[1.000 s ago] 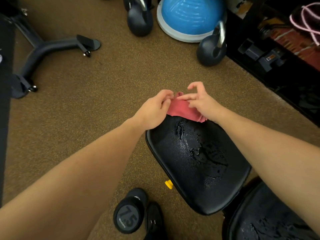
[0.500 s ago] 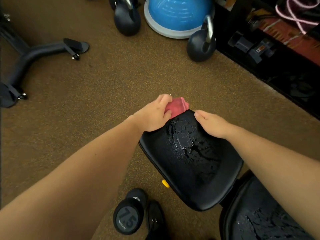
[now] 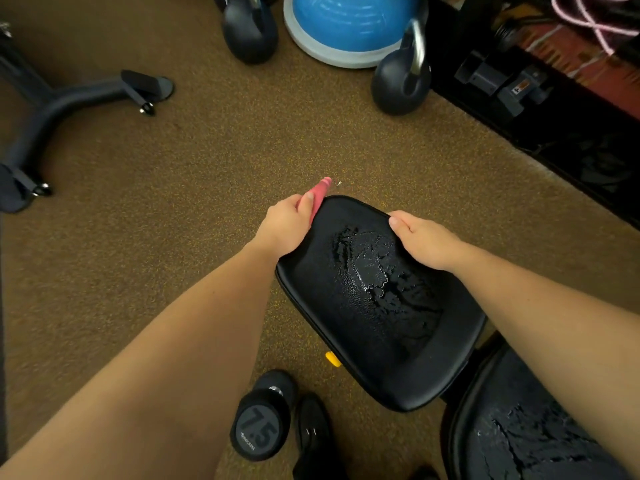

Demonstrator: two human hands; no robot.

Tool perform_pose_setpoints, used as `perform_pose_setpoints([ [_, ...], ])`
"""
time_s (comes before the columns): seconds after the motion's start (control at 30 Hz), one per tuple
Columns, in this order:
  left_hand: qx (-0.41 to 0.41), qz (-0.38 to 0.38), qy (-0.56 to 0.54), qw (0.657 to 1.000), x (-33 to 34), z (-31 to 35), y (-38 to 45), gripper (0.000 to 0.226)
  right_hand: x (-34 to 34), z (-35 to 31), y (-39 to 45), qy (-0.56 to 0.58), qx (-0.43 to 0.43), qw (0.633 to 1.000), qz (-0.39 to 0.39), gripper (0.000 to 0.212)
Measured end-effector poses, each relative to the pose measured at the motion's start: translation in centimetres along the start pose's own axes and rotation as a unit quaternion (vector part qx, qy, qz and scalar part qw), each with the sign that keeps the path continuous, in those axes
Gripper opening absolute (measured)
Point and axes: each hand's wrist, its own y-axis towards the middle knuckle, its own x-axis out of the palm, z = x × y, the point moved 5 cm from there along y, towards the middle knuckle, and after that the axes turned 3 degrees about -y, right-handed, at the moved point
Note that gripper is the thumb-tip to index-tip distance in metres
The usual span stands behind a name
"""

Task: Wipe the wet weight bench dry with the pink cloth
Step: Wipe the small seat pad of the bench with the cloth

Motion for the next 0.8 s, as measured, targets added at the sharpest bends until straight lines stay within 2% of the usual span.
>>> perform_pose_setpoints([
  [0.17,-0.042,0.028,-0.052,0.997,-0.7,-1.7,-1.6,0.055,0.0,0.0,-0.3,0.002,-0.007,1.000,0.004,0.050],
  [0.27,-0.058,0.045,-0.086,0.994,-0.8,-2.8,-3.6,0.048,-0.3,1.0,-0.7,0.020,-0.013,1.000,0.002,0.050],
  [0.37,-0.002,0.094,-0.115,0.989,-0.1,-3.3,-6.5,0.041,-0.5,2.9,-2.2,-0.003,0.010,1.000,0.000,0.053],
  [0.47,0.084,0.135,-0.036,0.987,1.5,-2.8,-8.9,0.045,-0.1,4.4,-3.8,-0.046,0.029,0.999,0.004,0.061],
  [0.57,0.123,0.144,0.154,0.970,3.9,-3.0,-10.3,0.052,0.6,4.9,-4.7,-0.056,0.037,0.998,0.015,0.058],
  [0.63,0.123,0.132,0.227,0.957,5.0,-3.2,-10.1,0.055,1.0,4.9,-5.2,-0.056,0.038,0.997,0.026,0.059],
  [0.73,0.108,0.118,0.238,0.958,4.6,-3.1,-9.2,0.053,1.5,4.9,-5.4,-0.044,0.042,0.998,0.035,0.063],
  [0.8,0.085,0.101,0.193,0.972,3.8,-2.7,-8.6,0.051,1.4,4.9,-5.4,-0.040,0.042,0.997,0.042,0.064],
])
